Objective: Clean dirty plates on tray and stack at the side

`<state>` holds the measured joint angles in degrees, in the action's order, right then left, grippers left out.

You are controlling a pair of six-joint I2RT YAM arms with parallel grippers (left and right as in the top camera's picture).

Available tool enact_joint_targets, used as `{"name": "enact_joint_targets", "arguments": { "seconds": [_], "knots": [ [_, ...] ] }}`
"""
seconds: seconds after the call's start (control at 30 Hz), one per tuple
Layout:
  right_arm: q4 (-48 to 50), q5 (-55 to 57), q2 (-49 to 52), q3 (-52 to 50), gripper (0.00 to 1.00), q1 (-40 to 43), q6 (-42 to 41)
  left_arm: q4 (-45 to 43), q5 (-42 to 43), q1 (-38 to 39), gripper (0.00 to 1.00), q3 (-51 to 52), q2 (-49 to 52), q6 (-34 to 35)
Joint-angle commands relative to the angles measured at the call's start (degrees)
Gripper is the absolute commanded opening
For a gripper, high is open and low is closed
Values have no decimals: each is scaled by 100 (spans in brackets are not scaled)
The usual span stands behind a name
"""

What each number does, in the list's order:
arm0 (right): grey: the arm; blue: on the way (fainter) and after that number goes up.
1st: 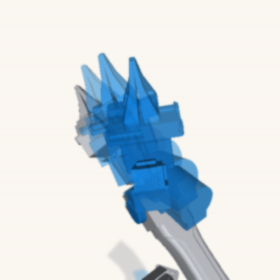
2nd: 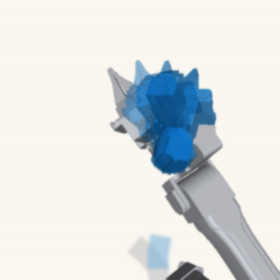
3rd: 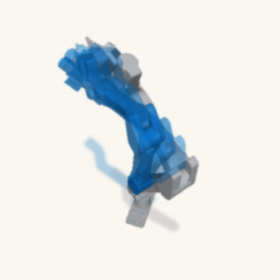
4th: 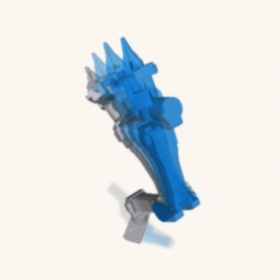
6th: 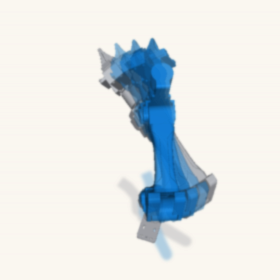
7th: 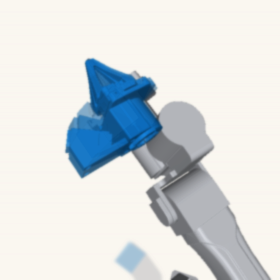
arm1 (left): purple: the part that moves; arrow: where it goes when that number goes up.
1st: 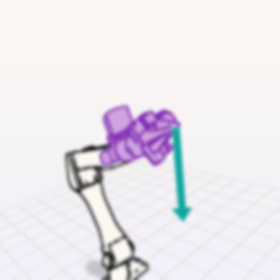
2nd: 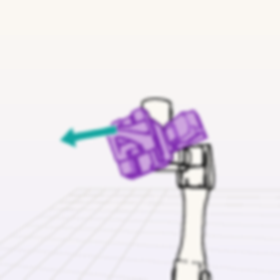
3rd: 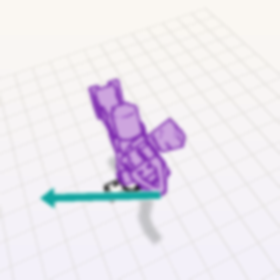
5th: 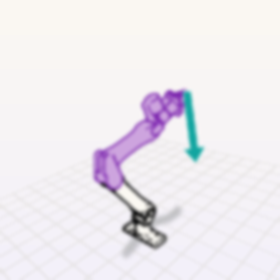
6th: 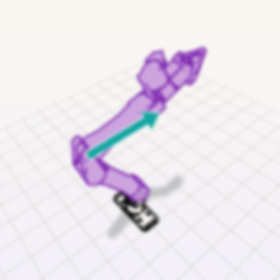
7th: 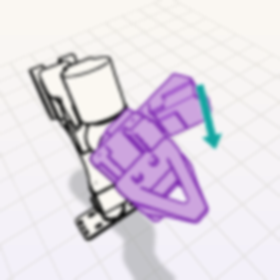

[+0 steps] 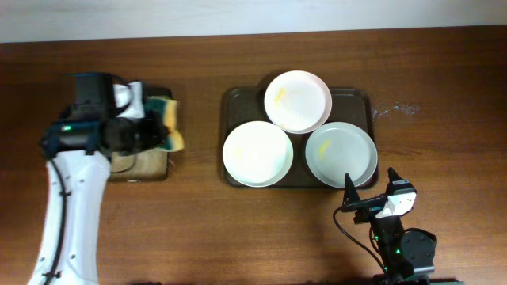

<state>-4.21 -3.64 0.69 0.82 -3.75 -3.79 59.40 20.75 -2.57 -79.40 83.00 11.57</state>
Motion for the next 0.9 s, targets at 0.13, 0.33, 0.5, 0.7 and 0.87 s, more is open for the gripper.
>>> {"name": "enact_joint_targets", "arguments": {
  "seconds": [0.13, 0.33, 0.5, 0.7, 0.87],
  "knots": [
    [-2, 72, -28, -50, 98, -37, 39, -970, -704, 2116, 0, 684, 221, 605],
    [-2, 72, -28, -50, 98, -37, 39, -3101, -713, 3281, 0, 1342, 1268, 776],
    [-2, 72, -28, -50, 98, -37, 39, -4186, -1517, 3657, 0, 1342, 2374, 1650],
    [4, 72, -28, -50, 98, -37, 39, -3543, -2059, 3654, 14, 1340, 2496, 1646],
    [887, -1425, -28, -50, 98, -37, 31, -3272, -2055, 3650, 68, 1145, 1869, 1596]
  ]
}}
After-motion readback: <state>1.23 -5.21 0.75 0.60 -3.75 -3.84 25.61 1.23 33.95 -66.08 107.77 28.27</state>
